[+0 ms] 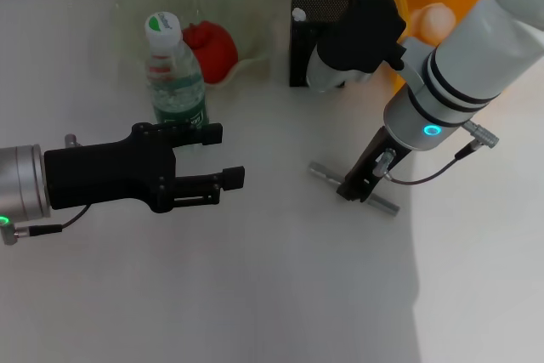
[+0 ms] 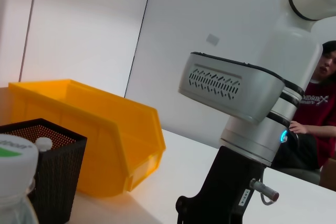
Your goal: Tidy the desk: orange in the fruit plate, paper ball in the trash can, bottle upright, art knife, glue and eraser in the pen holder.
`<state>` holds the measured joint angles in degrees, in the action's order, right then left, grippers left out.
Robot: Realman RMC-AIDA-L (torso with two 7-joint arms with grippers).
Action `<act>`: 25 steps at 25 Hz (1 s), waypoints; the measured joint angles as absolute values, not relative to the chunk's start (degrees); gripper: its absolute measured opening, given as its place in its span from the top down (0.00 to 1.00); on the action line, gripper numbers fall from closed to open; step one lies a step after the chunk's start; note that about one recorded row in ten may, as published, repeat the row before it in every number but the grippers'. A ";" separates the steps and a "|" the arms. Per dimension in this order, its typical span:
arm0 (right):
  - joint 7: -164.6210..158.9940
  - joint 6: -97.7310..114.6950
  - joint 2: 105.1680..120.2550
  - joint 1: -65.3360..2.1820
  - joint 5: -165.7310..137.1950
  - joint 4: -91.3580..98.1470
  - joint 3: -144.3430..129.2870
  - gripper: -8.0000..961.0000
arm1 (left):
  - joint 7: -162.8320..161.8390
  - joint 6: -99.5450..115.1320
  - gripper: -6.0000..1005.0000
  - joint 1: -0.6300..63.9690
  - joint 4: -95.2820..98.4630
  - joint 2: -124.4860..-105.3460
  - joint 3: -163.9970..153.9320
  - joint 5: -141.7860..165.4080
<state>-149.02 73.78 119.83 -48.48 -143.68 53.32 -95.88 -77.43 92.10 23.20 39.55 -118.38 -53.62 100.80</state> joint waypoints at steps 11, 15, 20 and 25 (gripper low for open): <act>-147.15 68.78 119.63 -35.96 -138.32 74.55 -82.53 0.85 | -77.34 92.18 0.22 22.91 39.55 -118.38 -53.60 100.70; -134.12 53.57 119.35 -27.66 -117.01 75.69 -75.11 0.85 | -77.34 92.14 0.22 23.04 39.54 -118.44 -53.50 100.69; -99.47 48.83 119.16 -29.64 -73.10 52.29 -71.48 0.85 | -77.34 91.93 0.22 23.42 39.40 -118.52 -53.44 100.62; -80.49 50.12 119.09 -39.87 -47.95 27.10 -66.73 0.85 | -77.34 92.18 0.22 23.92 39.37 -118.60 -53.31 100.35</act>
<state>-80.49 50.12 119.09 -39.87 -47.95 27.10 -66.73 -77.34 92.18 23.92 39.37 -118.60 -53.31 100.35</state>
